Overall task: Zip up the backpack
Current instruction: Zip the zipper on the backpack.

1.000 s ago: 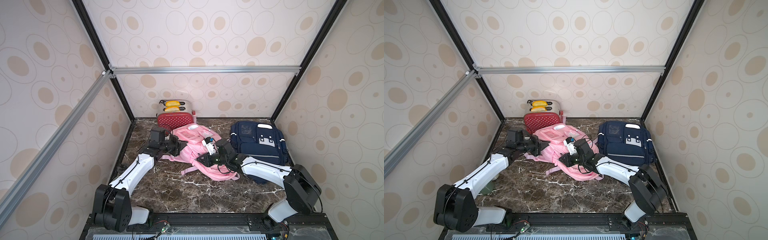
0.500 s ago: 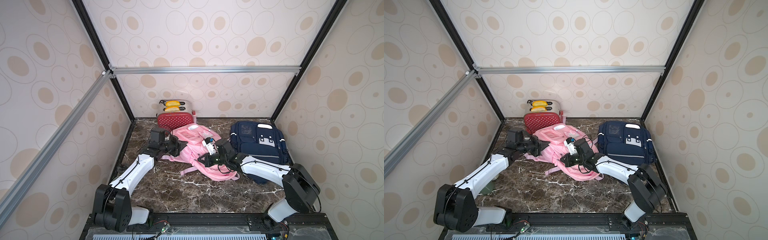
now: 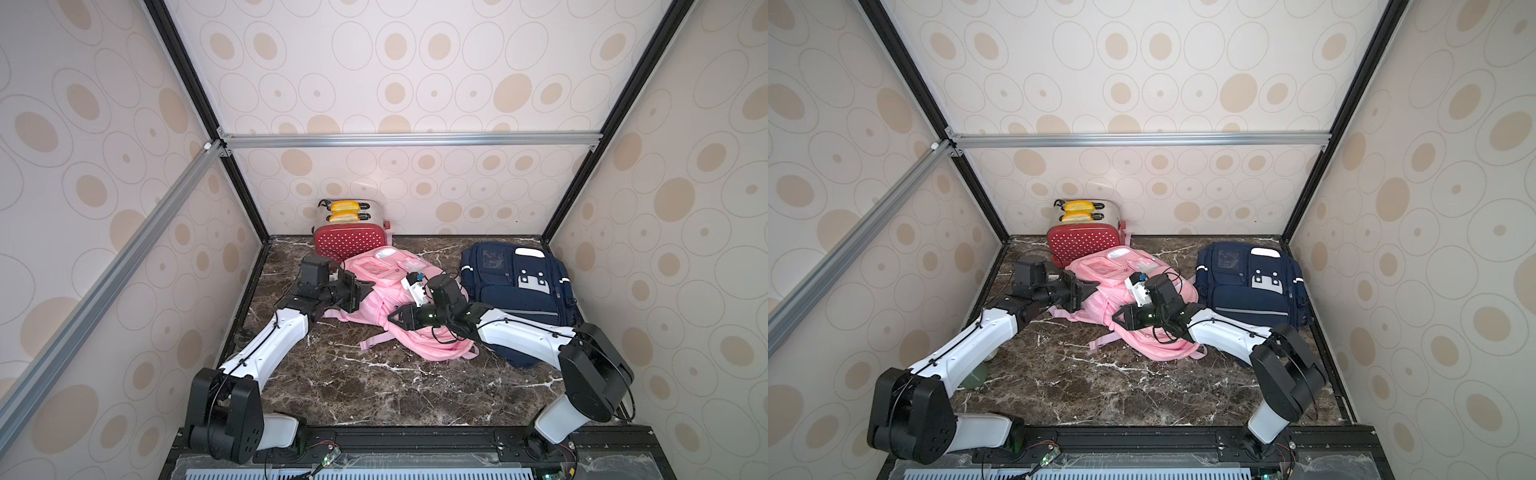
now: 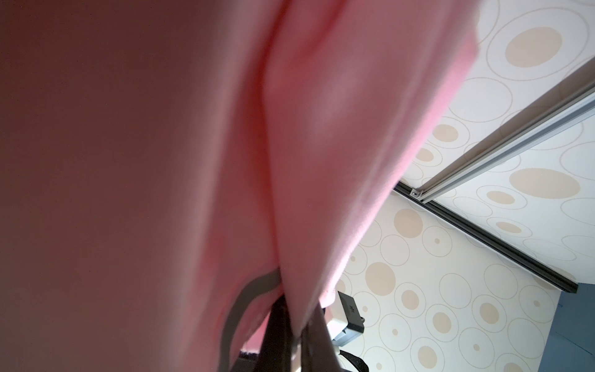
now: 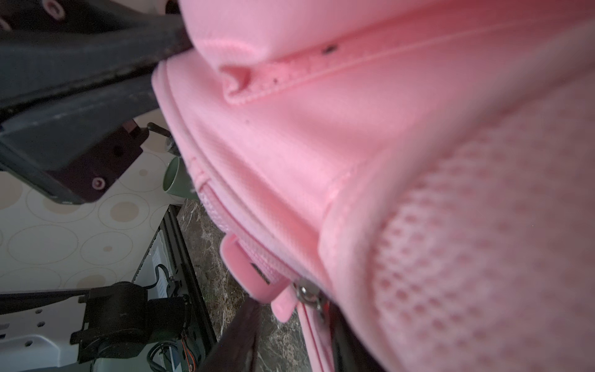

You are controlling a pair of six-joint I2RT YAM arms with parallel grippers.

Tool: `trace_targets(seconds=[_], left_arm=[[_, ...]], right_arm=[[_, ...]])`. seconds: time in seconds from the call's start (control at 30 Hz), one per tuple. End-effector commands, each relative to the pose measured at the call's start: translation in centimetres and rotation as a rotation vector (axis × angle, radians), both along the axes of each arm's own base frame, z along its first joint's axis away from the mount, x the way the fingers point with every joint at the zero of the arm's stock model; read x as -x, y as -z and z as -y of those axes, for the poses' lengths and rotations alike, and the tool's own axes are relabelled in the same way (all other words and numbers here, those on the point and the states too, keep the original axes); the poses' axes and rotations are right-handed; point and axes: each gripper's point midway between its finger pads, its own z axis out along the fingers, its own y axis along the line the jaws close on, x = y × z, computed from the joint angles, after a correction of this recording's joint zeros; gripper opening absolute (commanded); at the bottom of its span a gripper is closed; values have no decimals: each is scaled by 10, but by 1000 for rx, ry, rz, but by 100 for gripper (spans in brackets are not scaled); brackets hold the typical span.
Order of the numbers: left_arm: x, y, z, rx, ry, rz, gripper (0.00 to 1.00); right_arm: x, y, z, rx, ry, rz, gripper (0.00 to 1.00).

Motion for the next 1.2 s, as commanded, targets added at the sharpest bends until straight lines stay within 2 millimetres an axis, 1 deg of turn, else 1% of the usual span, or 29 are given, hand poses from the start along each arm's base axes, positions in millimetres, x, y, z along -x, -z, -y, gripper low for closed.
trace_targets(seconds=[0.0, 0.1, 0.13, 0.2, 0.27, 0.37, 0.47, 0.53, 0.6, 0.73, 0.83, 0.93, 1.03, 1.17], left_arm=[[7, -86, 4, 131, 58, 228, 0], [7, -86, 4, 141, 57, 225, 0], [7, -86, 4, 143, 55, 225, 0], [6, -84, 4, 143, 57, 221, 0], [6, -81, 5, 141, 60, 216, 0], [6, -76, 5, 137, 63, 207, 0], [3, -67, 5, 110, 71, 203, 0], [1, -58, 3, 79, 83, 193, 0], [0, -49, 3, 48, 98, 187, 0], [-1, -18, -2, -42, 127, 147, 0], [0, 6, -7, -81, 146, 111, 0], [7, 31, -14, -161, 179, 67, 0], [16, 51, -22, -214, 204, 27, 0], [31, 81, -38, -298, 228, -38, 0]], right_arm=[[-58, 52, 49, 201, 291, 13, 30], [-58, 50, 47, 196, 282, 18, 14], [-59, 49, 47, 191, 285, 23, 10], [-58, 48, 47, 180, 281, 19, 7], [-57, 48, 47, 181, 273, 13, 1], [-52, 47, 47, 177, 253, 7, 0], [-39, 50, 48, 220, 195, -36, 0], [-21, 56, 52, 283, 113, -99, 0], [-1, 61, 60, 353, 31, -161, 0], [43, 66, 91, 496, -113, -258, 0], [72, 62, 112, 559, -193, -311, 0], [94, 57, 124, 576, -257, -357, 0], [110, 57, 134, 593, -300, -391, 0], [126, 55, 137, 573, -357, -435, 0]])
